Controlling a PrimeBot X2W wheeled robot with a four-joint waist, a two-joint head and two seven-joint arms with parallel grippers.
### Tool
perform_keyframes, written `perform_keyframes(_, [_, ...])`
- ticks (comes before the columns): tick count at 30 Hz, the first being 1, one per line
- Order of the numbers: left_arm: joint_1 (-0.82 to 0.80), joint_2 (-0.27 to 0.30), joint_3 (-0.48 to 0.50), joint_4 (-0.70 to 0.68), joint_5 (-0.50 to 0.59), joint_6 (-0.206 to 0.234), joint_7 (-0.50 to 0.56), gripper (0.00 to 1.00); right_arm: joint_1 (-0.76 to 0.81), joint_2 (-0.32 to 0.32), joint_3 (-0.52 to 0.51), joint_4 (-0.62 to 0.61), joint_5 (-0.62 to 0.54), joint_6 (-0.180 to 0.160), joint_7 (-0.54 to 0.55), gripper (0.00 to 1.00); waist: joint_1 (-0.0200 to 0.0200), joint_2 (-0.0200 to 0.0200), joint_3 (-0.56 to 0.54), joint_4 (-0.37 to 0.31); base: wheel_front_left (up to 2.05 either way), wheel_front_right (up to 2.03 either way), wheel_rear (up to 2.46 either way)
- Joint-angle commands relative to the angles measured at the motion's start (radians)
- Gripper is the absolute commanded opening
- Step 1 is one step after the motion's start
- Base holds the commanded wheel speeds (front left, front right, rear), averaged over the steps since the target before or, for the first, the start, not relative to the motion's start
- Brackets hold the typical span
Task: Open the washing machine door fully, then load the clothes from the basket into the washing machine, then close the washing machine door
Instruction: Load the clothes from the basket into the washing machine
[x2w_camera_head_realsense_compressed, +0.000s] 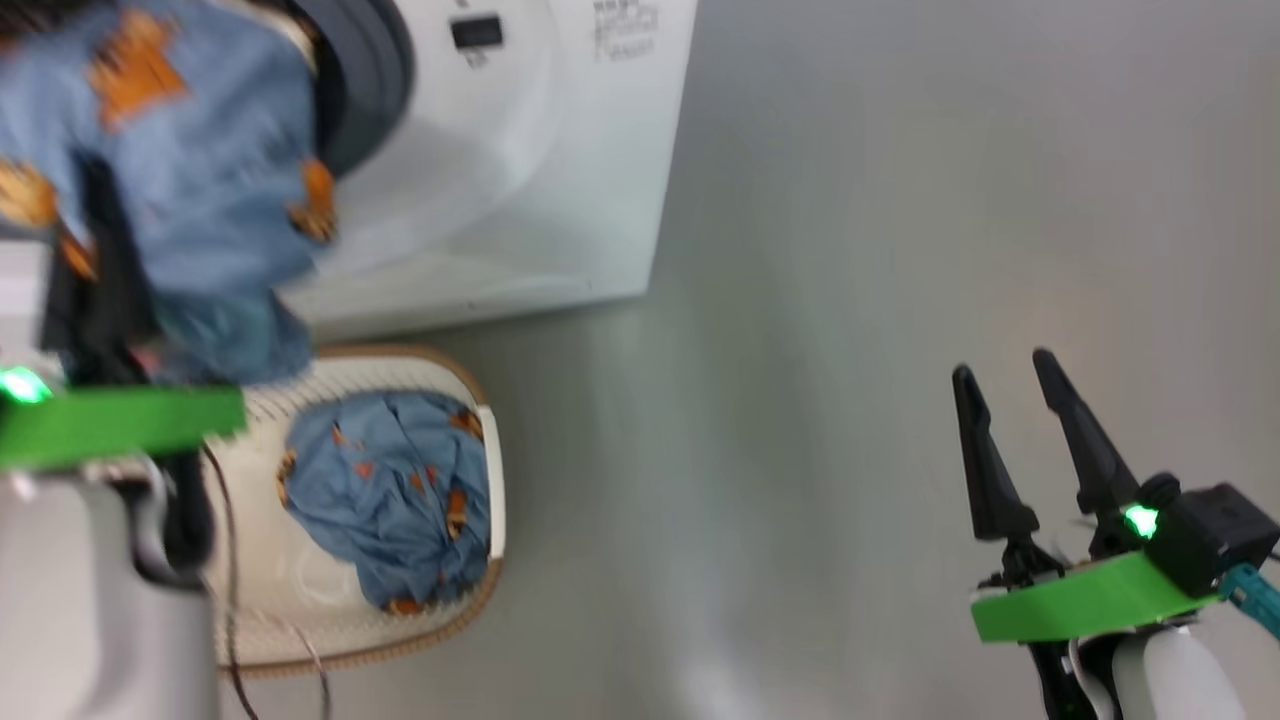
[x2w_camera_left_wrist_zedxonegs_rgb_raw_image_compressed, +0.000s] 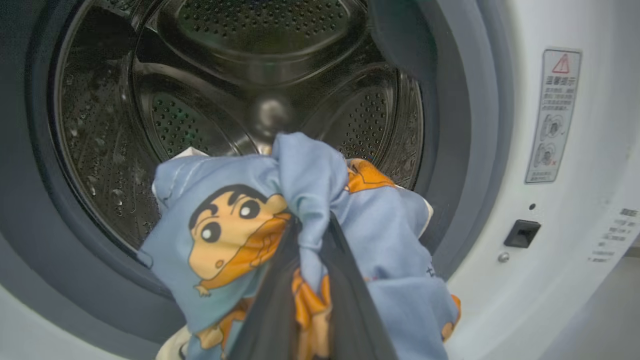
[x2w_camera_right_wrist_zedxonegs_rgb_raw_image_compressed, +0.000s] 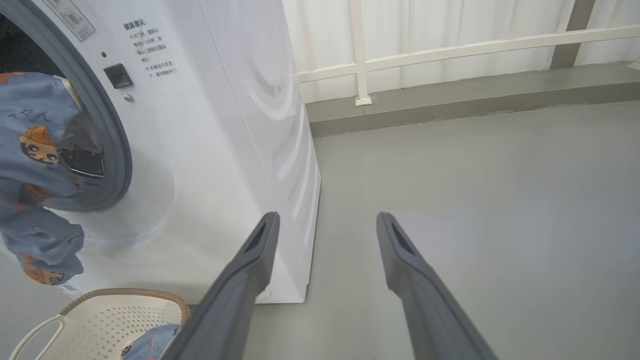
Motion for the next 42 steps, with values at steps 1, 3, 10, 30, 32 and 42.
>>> perform_keyframes(1, [-0.067, 0.053, 0.038, 0.008, 0.012, -0.008, -0.008, 0.0, -0.024, -0.009, 0.026, -0.03, 0.01, 0.003, -0.009, 1.0, -0.0003, 0.0, 0.147, -0.031, 0.0, 0.0, 0.0])
perform_keyframes(3, [-0.129, 0.069, 0.049, 0.042, 0.014, -0.01, -0.008, 0.0, -0.038, -0.01, 0.028, -0.031, 0.012, 0.003, -0.01, 1.0, -0.0003, 0.0, 0.177, -0.033, 0.0, 0.0, 0.0])
perform_keyframes(10, [-0.334, 0.142, 0.054, 0.18, 0.025, -0.015, -0.008, 0.0, -0.081, -0.01, 0.046, -0.022, 0.019, 0.003, -0.012, 1.0, -0.0003, 0.0, 0.248, -0.041, 0.0, 0.0, 0.0])
perform_keyframes(30, [-0.811, 0.336, -0.108, 0.405, -0.161, -0.019, 0.41, 0.0, -0.154, 0.01, 0.101, 0.017, 0.076, 0.003, -0.013, 1.0, -0.0003, 0.0, 0.396, -0.077, 0.0, 0.0, 0.0])
perform_keyframes(32, [-0.841, 0.355, -0.125, 0.406, -0.174, -0.019, 0.452, 0.0, -0.164, 0.012, 0.105, 0.02, 0.083, 0.003, -0.013, 1.0, -0.0003, 0.0, 0.418, -0.082, 0.0, 0.0, 0.0])
perform_keyframes(42, [-0.975, 0.432, -0.147, 0.407, -0.202, -0.019, 0.524, 0.0, -0.199, 0.017, 0.126, 0.034, 0.104, 0.003, -0.013, 1.0, -0.0003, 0.0, 0.5, -0.105, 0.0, 0.0, 0.0])
